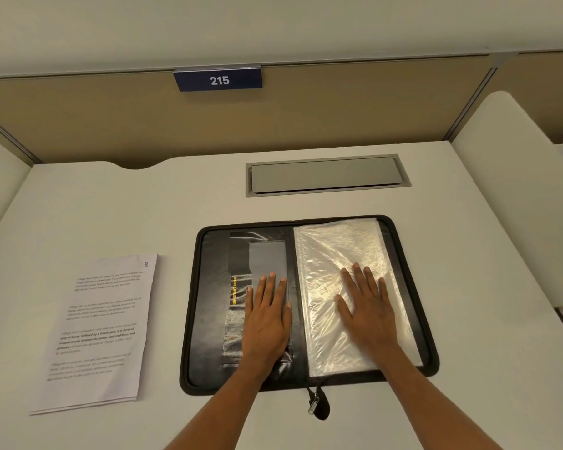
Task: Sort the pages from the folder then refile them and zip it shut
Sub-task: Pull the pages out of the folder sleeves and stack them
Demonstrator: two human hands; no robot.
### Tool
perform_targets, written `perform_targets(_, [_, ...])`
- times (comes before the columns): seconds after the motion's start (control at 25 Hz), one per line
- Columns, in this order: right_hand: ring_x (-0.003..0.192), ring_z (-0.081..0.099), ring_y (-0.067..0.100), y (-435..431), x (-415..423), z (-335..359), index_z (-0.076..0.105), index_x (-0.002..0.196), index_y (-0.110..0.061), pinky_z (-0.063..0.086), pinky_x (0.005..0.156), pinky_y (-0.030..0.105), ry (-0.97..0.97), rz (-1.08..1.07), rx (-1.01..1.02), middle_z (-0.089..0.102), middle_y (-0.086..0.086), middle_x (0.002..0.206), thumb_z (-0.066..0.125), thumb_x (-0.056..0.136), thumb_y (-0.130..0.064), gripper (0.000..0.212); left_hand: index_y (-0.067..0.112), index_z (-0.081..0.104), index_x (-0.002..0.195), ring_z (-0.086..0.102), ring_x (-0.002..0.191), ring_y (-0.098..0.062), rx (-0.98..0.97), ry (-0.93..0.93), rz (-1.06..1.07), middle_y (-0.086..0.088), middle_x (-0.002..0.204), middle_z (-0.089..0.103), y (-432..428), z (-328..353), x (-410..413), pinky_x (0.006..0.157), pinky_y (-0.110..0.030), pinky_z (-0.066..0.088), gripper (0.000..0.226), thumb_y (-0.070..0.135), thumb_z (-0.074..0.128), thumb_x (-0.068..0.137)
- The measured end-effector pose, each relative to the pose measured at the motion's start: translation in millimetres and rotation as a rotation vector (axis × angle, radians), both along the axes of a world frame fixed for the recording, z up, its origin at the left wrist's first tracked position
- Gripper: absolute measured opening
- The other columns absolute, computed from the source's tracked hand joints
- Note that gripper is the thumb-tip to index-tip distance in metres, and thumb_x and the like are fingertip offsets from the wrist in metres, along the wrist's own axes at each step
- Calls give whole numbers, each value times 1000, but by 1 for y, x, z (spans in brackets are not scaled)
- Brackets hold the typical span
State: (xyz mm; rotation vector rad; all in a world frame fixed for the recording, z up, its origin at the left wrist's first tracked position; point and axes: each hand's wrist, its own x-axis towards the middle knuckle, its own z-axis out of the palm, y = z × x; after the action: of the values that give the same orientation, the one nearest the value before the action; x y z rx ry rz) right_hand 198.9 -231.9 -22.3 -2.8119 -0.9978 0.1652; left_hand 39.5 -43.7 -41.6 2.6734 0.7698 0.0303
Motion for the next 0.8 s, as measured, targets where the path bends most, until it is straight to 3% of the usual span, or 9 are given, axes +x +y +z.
perform_targets(0.2, [158,-9,14,-7,6,0,7,164,-35,10,128,49,9,9,22,-2,-6,172,23,107,-55,62,31,6,167,-17,159,-11,3,1,0,5,175,-3,-3,4,8,130,-43,-9,58,46,17,111])
perform_targets(0.4, [159,-8,16,-20,8,1,8,164,-32,10,128,50,-16,-1,19,-2,-3,173,23,107,-56,64,30,8,166,-15,159,-12,-23,-5,-20,5,174,-2,-3,5,8,130,-49,1,59,49,13,111])
perform_targets(0.56, [159,-1,21,-35,17,12,10,165,-25,11,127,53,-79,-17,26,6,4,172,18,105,-60,69,30,10,167,-13,159,-10,-79,-76,16,5,175,-1,5,13,-8,130,-50,-1,61,51,17,110])
perform_targets(0.8, [159,-1,20,47,-41,30,20,163,-22,8,129,48,-21,68,182,6,5,172,26,106,-56,67,29,14,166,-7,161,-13,-55,-161,155,3,175,5,54,24,-61,130,-50,-2,59,46,22,110])
